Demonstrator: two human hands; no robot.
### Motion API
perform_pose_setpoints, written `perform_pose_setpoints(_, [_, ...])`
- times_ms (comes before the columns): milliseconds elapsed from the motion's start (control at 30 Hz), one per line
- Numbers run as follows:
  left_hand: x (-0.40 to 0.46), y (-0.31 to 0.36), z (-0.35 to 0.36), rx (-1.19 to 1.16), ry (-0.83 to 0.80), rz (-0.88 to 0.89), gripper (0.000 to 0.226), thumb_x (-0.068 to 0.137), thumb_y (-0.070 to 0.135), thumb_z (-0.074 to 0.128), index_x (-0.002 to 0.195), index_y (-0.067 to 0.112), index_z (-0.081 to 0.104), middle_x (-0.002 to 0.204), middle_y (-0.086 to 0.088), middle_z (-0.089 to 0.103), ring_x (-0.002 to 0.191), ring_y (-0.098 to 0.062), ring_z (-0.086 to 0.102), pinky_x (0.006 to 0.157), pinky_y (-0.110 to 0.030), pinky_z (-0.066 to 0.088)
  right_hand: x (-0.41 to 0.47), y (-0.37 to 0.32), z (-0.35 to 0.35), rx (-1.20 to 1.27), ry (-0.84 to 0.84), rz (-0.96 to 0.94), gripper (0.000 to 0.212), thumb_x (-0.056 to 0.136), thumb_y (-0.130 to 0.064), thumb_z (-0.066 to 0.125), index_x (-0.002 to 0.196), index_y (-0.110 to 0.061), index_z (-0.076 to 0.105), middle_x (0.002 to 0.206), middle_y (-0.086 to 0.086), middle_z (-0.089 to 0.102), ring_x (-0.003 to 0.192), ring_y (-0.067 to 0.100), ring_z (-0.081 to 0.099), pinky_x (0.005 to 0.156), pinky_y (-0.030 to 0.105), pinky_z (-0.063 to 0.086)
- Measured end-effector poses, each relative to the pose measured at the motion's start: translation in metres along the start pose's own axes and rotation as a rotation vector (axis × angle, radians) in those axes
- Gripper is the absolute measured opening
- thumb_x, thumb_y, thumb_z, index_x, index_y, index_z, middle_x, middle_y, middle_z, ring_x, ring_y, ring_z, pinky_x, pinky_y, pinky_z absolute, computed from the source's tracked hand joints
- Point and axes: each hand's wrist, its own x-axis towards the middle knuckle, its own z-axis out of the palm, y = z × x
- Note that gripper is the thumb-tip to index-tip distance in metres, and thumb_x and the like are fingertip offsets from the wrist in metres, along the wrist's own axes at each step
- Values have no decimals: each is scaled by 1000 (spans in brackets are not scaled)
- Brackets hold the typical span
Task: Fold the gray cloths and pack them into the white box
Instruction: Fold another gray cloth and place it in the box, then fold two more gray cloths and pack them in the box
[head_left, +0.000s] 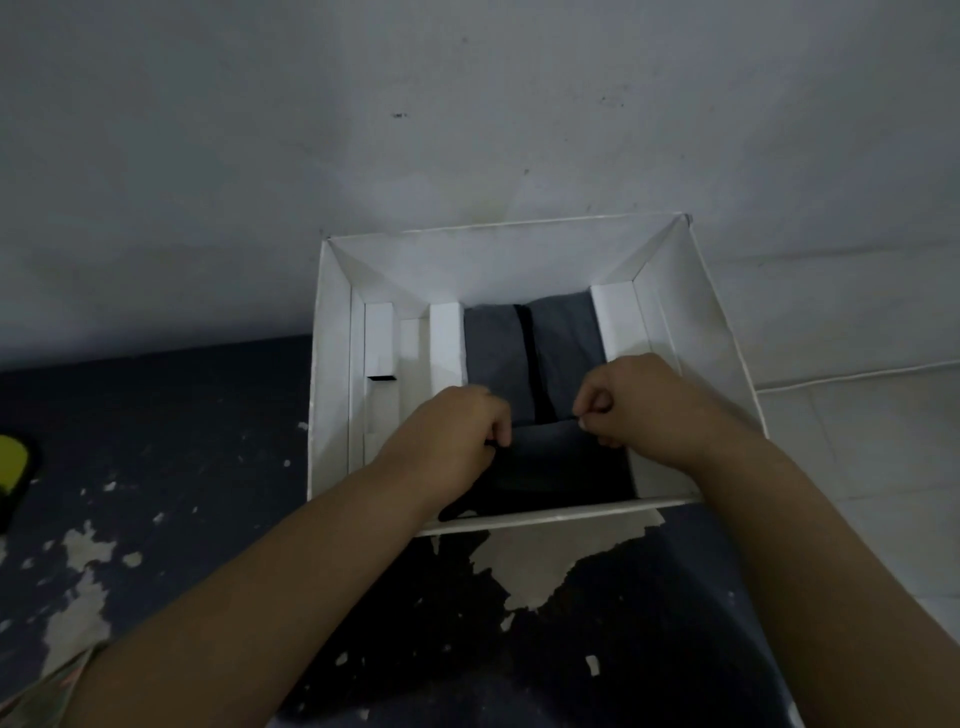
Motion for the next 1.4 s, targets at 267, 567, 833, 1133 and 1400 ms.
perform_pose_setpoints(267, [-1, -2, 5, 314, -136, -38, 45, 79, 41, 68, 123, 39, 56, 113, -7, 48, 104, -26, 39, 80, -25, 23, 1, -2, 4, -217, -211, 33, 36, 90, -11, 58, 126, -9, 57, 127, 8, 60, 114, 20, 56, 92, 17, 37])
perform_pose_setpoints(567, [4, -6, 9, 313, -214, 27, 56, 70, 37, 75, 119, 28, 49, 117, 4, 50, 114, -19, 32, 88, -31, 22, 3, 0, 2, -161, -218, 31, 32, 86, -9, 63, 118, -9, 63, 120, 8, 65, 108, 19, 59, 89, 18, 41])
perform_pose_setpoints(833, [-2, 7, -13, 18, 97, 79, 39, 78, 24, 72, 113, 20, 55, 109, -1, 49, 103, -18, 50, 88, -35, 44, -16, -3, -15, 55, -31, -13, 32, 84, -11, 64, 116, -14, 61, 107, 7, 68, 90, 12, 58, 72, 12, 43])
perform_pose_setpoints(1133, [-56, 30, -52, -205, 459, 128, 18, 86, 15, 60, 102, 24, 60, 100, 6, 54, 87, -6, 52, 72, -15, 38, -62, -64, 7, 466, 519, -90, 20, 82, 1, 56, 88, -17, 56, 91, -1, 62, 82, 12, 59, 65, 5, 41])
perform_pose_setpoints(1400, [-141, 7, -82, -239, 550, 151, 19, 85, 14, 61, 98, 28, 59, 99, 8, 55, 84, 0, 52, 68, -8, 38, -106, -157, 33, 658, 542, -178, 27, 82, 1, 57, 100, -18, 57, 96, 1, 65, 88, 12, 61, 75, 17, 49])
